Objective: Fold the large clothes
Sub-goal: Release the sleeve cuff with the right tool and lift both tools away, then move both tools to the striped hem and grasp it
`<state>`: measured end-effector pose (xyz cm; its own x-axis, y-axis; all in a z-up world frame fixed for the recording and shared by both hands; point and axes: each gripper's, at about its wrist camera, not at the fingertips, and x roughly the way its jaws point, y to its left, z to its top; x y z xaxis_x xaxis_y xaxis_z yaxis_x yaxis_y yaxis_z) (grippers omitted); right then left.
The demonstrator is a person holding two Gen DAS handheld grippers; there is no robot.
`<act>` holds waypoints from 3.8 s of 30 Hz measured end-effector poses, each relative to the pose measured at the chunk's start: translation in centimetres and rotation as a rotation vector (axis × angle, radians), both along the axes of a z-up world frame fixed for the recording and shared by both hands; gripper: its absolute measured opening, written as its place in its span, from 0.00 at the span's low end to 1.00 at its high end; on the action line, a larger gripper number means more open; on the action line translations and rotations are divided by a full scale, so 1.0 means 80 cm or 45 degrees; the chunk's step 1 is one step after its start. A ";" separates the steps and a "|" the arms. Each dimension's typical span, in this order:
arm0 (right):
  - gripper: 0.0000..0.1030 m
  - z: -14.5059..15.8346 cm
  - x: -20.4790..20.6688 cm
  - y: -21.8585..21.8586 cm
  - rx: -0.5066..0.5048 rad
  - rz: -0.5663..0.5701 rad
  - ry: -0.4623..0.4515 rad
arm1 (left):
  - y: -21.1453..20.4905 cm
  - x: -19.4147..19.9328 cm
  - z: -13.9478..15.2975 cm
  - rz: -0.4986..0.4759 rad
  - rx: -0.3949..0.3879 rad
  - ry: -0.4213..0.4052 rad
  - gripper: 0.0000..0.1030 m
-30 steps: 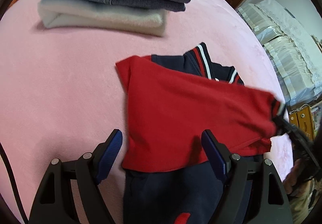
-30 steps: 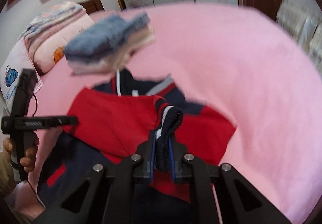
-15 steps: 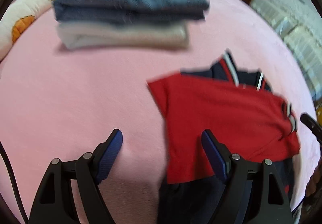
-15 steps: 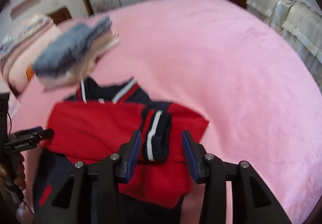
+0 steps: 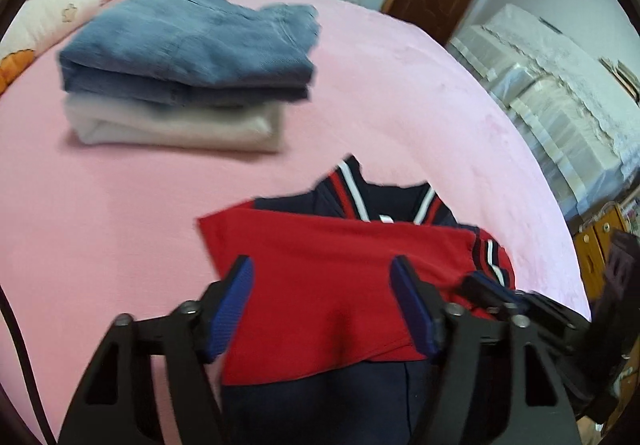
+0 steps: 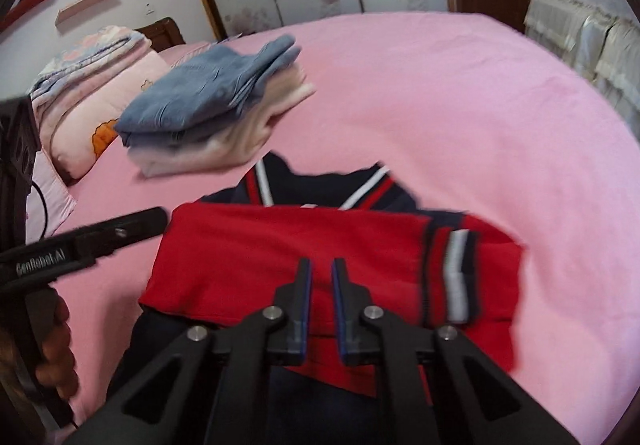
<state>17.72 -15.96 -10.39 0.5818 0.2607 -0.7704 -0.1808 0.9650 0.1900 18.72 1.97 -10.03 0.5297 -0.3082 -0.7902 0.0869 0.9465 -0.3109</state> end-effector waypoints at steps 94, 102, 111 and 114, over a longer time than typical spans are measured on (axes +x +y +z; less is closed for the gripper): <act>0.29 -0.040 -0.303 -0.138 0.064 -0.211 0.314 | 0.083 -0.321 -0.070 -0.014 0.061 0.261 0.75; 0.30 -0.068 -0.306 -0.120 0.094 -0.087 0.391 | 0.093 -0.322 -0.081 -0.032 -0.012 0.246 0.78; 0.32 -0.081 -0.310 -0.111 0.037 -0.031 0.383 | 0.081 -0.326 -0.082 -0.084 0.035 0.224 0.81; 0.31 -0.081 -0.311 -0.107 0.011 -0.018 0.369 | 0.072 -0.329 -0.081 -0.113 0.024 0.233 0.81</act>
<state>-7.18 -24.54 -16.89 0.3415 0.2613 -0.9028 -0.1043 0.9652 0.2399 -7.61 7.77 -16.54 0.3479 -0.3313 -0.8770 0.1137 0.9435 -0.3113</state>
